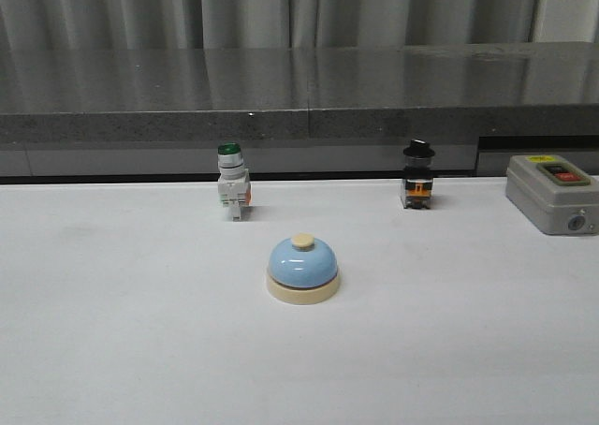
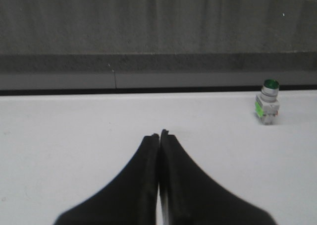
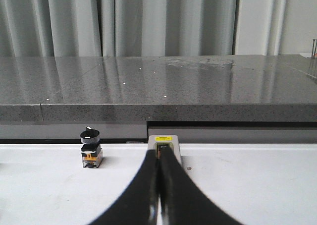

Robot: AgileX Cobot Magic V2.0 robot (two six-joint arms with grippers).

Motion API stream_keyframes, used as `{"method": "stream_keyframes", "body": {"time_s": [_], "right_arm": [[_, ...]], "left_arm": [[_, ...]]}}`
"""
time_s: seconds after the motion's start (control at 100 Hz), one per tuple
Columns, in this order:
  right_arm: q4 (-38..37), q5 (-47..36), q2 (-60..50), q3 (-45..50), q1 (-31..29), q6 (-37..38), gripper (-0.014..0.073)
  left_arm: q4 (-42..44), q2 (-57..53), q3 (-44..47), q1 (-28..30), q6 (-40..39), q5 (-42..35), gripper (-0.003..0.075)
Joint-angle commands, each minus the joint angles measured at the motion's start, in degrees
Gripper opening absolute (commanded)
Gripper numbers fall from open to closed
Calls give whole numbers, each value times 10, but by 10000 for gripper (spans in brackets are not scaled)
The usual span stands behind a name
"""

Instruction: Place and press bell with both arms

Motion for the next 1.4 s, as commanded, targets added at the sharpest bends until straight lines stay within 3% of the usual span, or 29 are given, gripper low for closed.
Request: {"method": "stream_keyframes", "body": {"time_s": [0.0, 0.4, 0.69, 1.39], "right_arm": [[-4, -44, -10, -8, -2, -1, -60], [-4, -44, -10, -8, -2, -1, -60], [-4, -44, -10, -8, -2, -1, -60], [-4, -44, -10, -8, -2, -1, -60]], "left_arm": [[8, -32, 20, 10, -6, -89, -20], [4, -159, 110, 23, -6, -131, -20], [4, -159, 129, 36, -6, -179, -20], [4, -159, 130, 36, -6, -179, -20]]}}
